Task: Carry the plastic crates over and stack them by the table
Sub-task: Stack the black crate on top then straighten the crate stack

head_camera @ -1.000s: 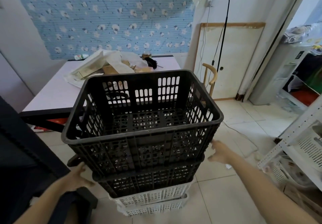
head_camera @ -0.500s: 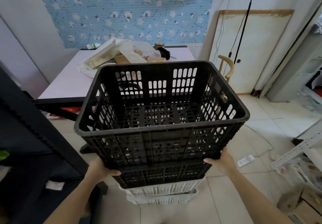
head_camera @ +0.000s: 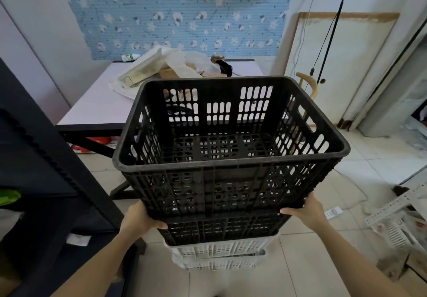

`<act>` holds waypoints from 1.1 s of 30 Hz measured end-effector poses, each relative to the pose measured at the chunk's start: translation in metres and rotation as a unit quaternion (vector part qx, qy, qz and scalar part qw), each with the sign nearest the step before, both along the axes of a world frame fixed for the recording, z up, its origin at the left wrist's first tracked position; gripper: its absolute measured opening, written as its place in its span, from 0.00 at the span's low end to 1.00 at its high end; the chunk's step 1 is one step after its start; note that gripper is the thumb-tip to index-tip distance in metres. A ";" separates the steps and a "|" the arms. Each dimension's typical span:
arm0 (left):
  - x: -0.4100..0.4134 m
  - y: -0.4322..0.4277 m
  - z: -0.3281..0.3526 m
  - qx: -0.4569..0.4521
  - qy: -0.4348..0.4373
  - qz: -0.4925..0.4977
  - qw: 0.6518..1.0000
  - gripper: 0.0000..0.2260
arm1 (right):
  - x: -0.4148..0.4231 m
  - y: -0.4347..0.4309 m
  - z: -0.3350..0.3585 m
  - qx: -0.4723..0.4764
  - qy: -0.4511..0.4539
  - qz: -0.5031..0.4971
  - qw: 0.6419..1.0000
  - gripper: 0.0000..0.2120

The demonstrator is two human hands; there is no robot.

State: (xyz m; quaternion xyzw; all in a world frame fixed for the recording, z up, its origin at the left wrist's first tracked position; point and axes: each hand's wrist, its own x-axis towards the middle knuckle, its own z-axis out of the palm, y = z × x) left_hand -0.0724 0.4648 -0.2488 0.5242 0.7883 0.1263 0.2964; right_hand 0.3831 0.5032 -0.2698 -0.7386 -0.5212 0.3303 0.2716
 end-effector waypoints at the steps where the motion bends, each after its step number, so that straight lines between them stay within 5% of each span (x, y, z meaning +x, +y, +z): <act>1: -0.001 0.000 -0.001 -0.001 0.000 -0.001 1.000 0.37 | 0.000 0.000 0.000 -0.001 0.000 -0.001 1.000 0.47; 29: 0.010 -0.010 -0.019 0.000 -0.001 0.051 0.999 0.42 | 0.006 0.004 -0.003 -0.020 0.018 0.031 0.999 0.50; 33: 0.006 -0.030 -0.041 0.041 0.060 0.049 0.996 0.42 | 0.006 -0.003 -0.022 0.003 0.030 -0.008 1.000 0.47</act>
